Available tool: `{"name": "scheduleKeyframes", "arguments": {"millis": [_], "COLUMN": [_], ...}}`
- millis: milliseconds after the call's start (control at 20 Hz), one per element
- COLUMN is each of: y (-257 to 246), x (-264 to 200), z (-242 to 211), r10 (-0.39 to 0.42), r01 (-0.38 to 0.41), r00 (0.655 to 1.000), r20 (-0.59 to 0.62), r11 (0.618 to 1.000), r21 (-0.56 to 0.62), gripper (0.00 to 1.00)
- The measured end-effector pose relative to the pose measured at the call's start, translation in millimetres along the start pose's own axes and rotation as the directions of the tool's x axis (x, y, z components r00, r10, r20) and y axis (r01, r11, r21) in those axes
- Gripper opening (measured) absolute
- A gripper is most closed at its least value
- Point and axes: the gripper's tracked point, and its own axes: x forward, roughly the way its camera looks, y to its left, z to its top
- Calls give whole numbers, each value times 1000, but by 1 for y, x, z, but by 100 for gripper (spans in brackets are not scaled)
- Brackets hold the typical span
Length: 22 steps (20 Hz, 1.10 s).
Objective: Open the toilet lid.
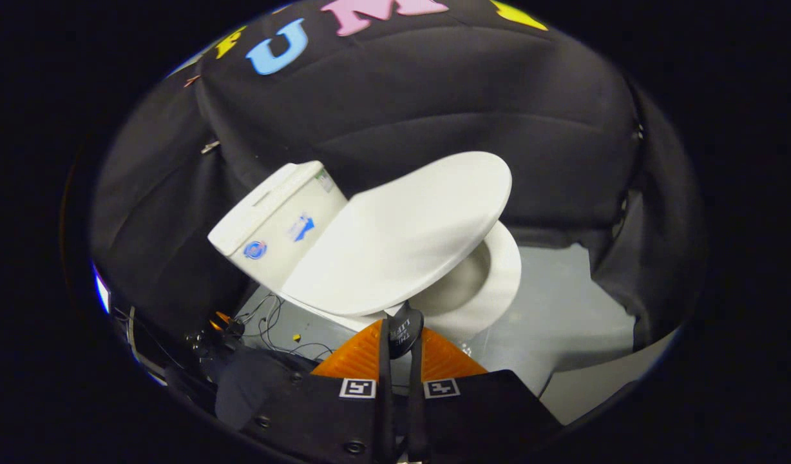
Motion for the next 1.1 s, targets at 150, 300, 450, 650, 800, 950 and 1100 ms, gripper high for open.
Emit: {"name": "scheduleKeyframes", "arguments": {"millis": [150,300,450,650,800,950,1100], "y": [61,102,128,154,166,171,181], "x": [-11,-15,-13,-10,-5,-7,-7], "z": [48,76,91,104,108,111,117], "r10": [35,24,10,10,9,5,16], "r01": [-28,-7,14,19,27,36,35], "r00": [996,992,989,984,981,979,976], "r20": [84,125,150,177,193,203,219], "r11": [997,991,988,986,983,979,973], "r21": [-77,-132,-156,-166,-181,-199,-228], "gripper": [12,12,12,12,12,12,12]}}
